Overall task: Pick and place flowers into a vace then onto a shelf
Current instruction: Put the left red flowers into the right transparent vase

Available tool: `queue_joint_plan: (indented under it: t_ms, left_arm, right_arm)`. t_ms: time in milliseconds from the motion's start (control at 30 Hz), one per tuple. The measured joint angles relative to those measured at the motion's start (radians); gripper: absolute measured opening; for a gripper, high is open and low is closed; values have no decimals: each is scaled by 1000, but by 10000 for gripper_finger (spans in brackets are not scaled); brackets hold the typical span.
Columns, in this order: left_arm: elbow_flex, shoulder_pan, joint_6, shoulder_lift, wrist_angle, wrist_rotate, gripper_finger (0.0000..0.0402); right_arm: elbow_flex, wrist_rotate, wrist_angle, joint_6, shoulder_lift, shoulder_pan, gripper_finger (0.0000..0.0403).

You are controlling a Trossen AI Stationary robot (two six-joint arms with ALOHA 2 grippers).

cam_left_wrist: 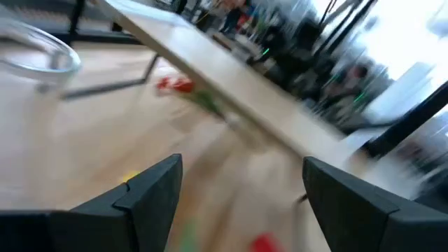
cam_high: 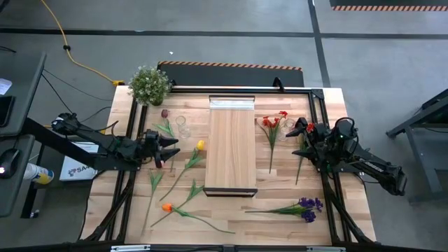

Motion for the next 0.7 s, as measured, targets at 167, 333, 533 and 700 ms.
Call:
queue_joint_plan:
  t_ms: [167,333,533,700]
  left_arm:
    - [25,0,-32,0,116,72,326]
    - [149,0,156,-1,153,195,326]
    - [332,0,349,-1,91,268,326]
    - [468,0,382,0,-48,302,326]
  right_arm:
    - [0,100,128,237,0,1,338]
    - [0,340,411,538,0,1,339]
    - [0,449,755,622,0,1,338]
    - [0,453,998,563,0,1,338]
